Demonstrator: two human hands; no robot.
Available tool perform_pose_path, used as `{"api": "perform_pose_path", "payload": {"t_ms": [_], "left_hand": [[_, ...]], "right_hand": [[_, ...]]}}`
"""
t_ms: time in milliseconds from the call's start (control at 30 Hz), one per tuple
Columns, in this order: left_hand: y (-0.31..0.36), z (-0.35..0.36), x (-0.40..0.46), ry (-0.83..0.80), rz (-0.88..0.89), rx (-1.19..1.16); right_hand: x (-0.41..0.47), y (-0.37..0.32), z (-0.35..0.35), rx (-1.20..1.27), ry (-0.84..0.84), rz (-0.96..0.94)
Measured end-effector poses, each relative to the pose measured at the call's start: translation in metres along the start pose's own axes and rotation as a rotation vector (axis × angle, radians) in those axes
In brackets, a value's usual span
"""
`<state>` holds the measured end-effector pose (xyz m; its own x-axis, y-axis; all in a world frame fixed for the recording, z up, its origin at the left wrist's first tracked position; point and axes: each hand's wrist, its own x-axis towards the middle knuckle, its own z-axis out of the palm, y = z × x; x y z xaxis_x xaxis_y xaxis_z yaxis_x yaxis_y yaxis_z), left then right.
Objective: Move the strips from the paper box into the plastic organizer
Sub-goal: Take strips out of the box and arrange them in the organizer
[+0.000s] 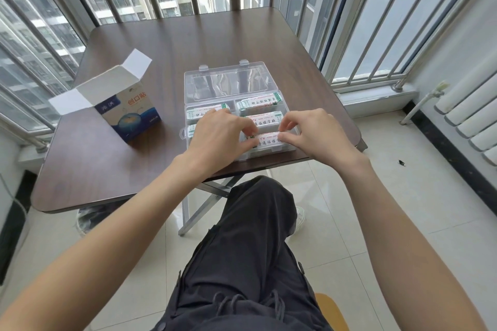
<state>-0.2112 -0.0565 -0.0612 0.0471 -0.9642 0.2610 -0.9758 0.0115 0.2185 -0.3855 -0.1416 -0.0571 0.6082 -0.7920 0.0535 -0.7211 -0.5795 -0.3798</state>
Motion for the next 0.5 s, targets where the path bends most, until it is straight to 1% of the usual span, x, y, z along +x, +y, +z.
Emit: {"api": "perform_pose_path", "payload": {"t_ms": [100, 333, 500], "left_hand": [[0.0017, -0.0017, -0.0006, -0.015, 0.003, 0.022], [0.0004, -0.0005, -0.0026, -0.013, 0.006, 0.017], [-0.0021, 0.0007, -0.0032, 0.000, 0.028, 0.030]], "right_hand": [[0.0014, -0.0037, -0.0018, 0.007, -0.039, 0.001], [-0.0004, -0.0047, -0.0040, 0.066, -0.048, 0.019], [-0.0045, -0.0028, -0.0061, 0.135, 0.046, 0.049]]}}
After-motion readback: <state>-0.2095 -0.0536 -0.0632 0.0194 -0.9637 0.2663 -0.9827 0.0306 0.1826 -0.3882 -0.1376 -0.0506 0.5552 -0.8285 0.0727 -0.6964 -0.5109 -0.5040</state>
